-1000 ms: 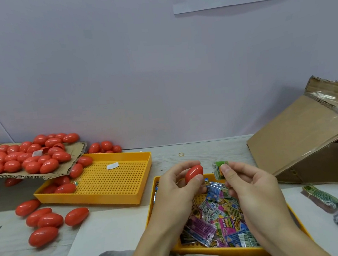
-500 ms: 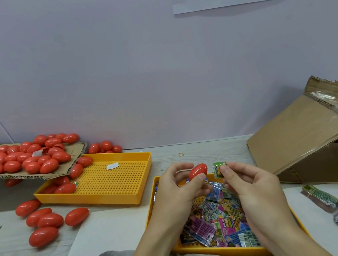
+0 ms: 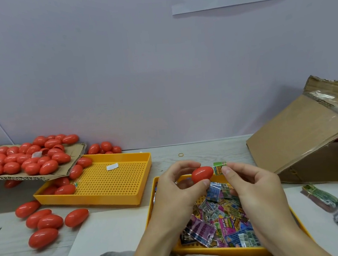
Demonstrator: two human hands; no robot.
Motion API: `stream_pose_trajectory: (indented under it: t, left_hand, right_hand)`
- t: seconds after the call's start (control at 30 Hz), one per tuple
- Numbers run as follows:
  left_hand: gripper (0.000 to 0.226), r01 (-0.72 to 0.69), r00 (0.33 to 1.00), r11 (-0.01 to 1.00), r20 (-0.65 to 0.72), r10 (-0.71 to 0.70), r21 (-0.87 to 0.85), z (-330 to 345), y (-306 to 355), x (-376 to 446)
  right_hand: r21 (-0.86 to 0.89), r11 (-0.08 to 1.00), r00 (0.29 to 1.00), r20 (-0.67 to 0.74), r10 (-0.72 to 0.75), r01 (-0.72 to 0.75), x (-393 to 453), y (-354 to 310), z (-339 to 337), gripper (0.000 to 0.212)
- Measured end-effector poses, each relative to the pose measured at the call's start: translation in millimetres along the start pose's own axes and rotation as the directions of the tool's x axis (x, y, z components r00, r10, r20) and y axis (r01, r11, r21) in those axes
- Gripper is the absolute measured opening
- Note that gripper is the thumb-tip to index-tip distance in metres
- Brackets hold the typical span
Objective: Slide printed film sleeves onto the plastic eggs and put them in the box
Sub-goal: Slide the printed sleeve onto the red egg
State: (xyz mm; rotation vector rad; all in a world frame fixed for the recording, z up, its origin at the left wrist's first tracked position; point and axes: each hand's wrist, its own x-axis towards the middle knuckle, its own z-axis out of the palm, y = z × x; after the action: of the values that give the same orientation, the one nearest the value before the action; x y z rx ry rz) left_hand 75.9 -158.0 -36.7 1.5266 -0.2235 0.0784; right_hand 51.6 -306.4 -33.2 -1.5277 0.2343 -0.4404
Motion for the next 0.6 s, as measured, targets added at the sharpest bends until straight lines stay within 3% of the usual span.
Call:
stream_pose_trajectory:
  t: [0.23, 0.6]
  left_hand:
    - [0.04, -0.074, 0.996, 0.992, -0.047, 0.079, 0.098, -0.3, 4.0, -0.7]
    - [0.024, 0.008, 1.0, 1.0, 0.016, -0.008, -0.012, 2.4, 2.9, -1.1]
  right_hand:
    - [-0.028, 0.999, 0.999, 0.001, -0.046, 0.046, 0.0, 1.0, 1.0, 0.009]
    - [-0.017, 0.995, 0.991, 0.096, -0.091, 0.093, 5.9, 0.7, -3.4, 0.011]
